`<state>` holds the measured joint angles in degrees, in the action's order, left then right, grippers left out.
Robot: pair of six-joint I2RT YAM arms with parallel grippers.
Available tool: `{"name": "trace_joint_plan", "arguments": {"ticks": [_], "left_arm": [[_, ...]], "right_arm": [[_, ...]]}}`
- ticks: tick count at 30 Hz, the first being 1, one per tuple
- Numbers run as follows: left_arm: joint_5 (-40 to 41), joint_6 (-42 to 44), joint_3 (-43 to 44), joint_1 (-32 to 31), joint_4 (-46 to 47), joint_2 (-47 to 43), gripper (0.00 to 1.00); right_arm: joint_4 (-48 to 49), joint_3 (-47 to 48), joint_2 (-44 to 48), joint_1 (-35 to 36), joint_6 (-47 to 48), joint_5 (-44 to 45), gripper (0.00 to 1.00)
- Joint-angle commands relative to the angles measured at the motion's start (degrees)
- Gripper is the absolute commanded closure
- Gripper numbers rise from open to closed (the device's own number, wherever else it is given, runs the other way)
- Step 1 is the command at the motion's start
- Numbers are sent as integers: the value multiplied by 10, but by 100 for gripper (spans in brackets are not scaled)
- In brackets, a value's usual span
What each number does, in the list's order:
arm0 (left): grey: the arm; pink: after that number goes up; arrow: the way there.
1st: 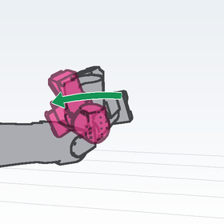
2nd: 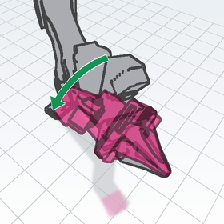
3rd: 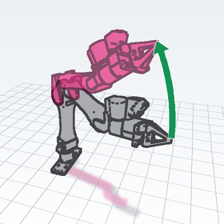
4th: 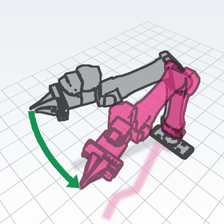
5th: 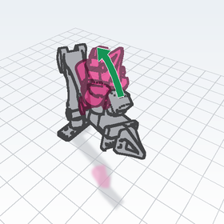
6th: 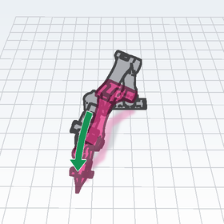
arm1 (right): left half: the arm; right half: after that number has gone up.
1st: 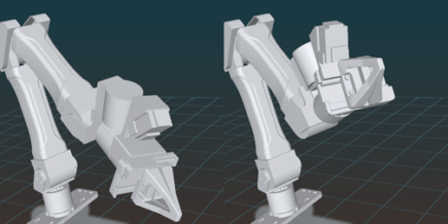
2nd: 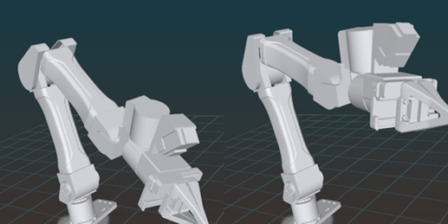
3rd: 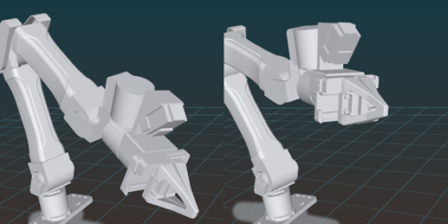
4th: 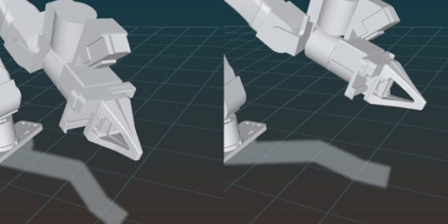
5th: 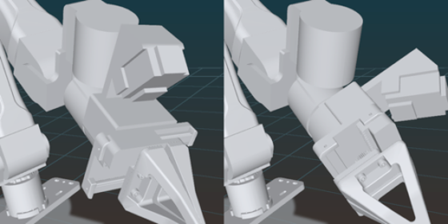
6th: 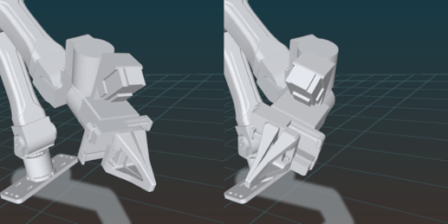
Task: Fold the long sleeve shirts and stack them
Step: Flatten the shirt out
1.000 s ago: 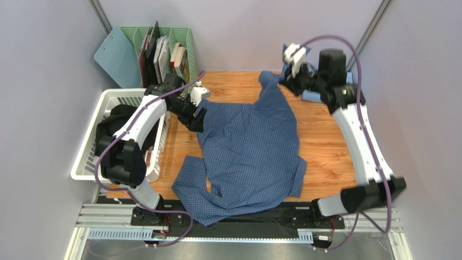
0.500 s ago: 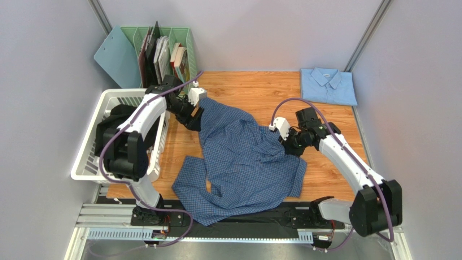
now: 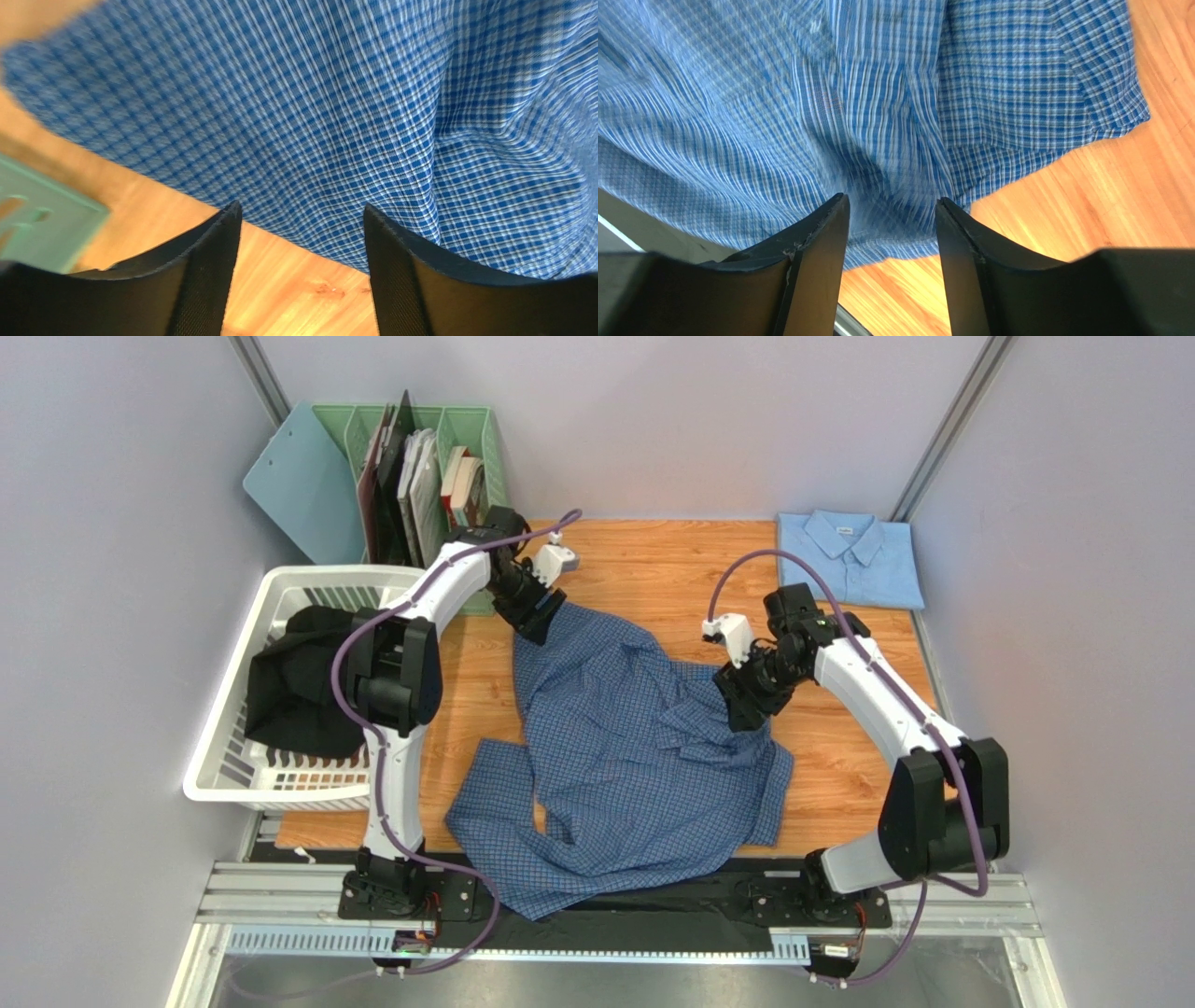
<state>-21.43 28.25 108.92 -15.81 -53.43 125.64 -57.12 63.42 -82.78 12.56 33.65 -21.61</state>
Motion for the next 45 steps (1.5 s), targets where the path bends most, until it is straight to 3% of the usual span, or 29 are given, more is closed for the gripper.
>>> {"name": "trace_joint_plan", "arguments": {"ticks": [1,8,13,18,21,22,25,33,40,45], "left_arm": [[40,16,-40,-19,-34,-3,35],[52,10,-178,-33,-25,-60,51],[46,6,-234,-48,-73,-90,63],[12,26,-301,-27,-91,-178,66],[-11,22,-249,17,-94,-209,60],[-24,26,-230,28,-94,-211,49],[-35,38,-164,43,-89,-202,32],[-25,11,-45,45,-74,-117,30],[-60,-3,-23,54,-45,-84,10],[-61,27,7,69,-51,-52,9]], "right_arm": [[25,28,-86,-3,-124,-7,46],[21,8,-137,-28,-164,-27,48],[30,10,-175,-38,-142,63,55],[27,68,-188,-75,-120,110,59],[3,106,-172,-86,-115,80,60],[-5,113,-167,-88,-115,68,59],[-8,110,-143,-91,-129,15,57],[2,100,-186,-102,-205,7,63],[50,79,-214,-119,-235,-20,57],[74,95,-245,-119,-267,-66,58]]}}
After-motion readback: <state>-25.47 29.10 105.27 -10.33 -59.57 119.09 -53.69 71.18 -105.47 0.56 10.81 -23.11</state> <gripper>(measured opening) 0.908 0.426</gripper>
